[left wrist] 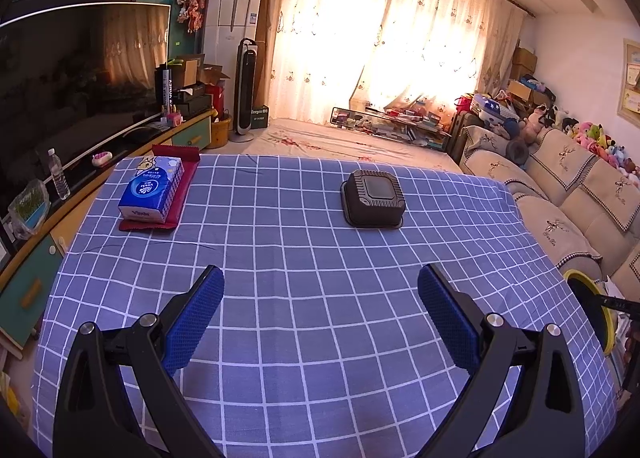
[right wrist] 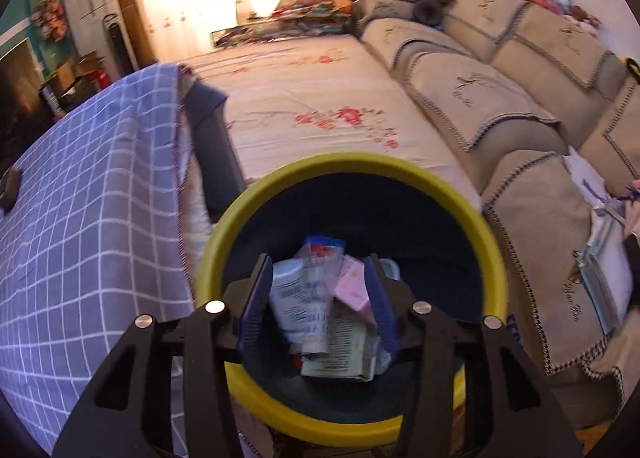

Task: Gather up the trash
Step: 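Carry the toothpaste tube over the bin and open the right gripper, then reach the left gripper to the black square case and grasp it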

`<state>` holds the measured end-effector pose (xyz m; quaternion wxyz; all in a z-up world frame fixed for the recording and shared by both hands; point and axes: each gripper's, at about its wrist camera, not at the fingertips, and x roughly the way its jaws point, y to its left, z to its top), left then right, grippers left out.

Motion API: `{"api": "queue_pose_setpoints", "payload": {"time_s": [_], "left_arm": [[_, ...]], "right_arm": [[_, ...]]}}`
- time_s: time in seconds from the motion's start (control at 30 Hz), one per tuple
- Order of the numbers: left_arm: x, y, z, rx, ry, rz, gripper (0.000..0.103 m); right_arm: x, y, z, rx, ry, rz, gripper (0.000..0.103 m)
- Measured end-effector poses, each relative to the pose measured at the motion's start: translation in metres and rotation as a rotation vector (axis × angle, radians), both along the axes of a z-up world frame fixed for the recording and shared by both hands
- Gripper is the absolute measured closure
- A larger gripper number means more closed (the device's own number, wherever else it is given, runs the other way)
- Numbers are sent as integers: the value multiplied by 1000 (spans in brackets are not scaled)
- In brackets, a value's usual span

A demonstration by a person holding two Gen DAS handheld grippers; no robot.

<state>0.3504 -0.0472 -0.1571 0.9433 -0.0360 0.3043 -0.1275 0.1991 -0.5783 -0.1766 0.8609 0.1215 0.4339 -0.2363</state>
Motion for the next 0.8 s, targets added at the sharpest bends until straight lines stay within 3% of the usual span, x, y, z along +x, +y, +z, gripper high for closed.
{"api": "queue_pose_setpoints", "payload": {"time_s": [0.07,0.17,0.27,0.4,0.53,0.63,0.8], "left_arm": [[0,0,0,0,3,-1,7],[0,-3,0,8,7,-9,7],[-2,-6,0,27,1,-14,7],[-4,-10,2,49,-12,-12,7],[-5,-10,4,46,-11,-16,7],[0,-15,3,26,41,-38,7],[30,-49,4,54,114,-87,7]], "right_arm": [[-6,3,12,1,-54,-22,50],[-7,28,45,59,-210,22,44],[3,74,84,86,-410,103,35],[26,136,119,52,-576,217,33],[34,189,122,-49,-661,317,32],[36,208,111,-139,-646,338,29],[45,204,107,-73,-630,344,27]]}}
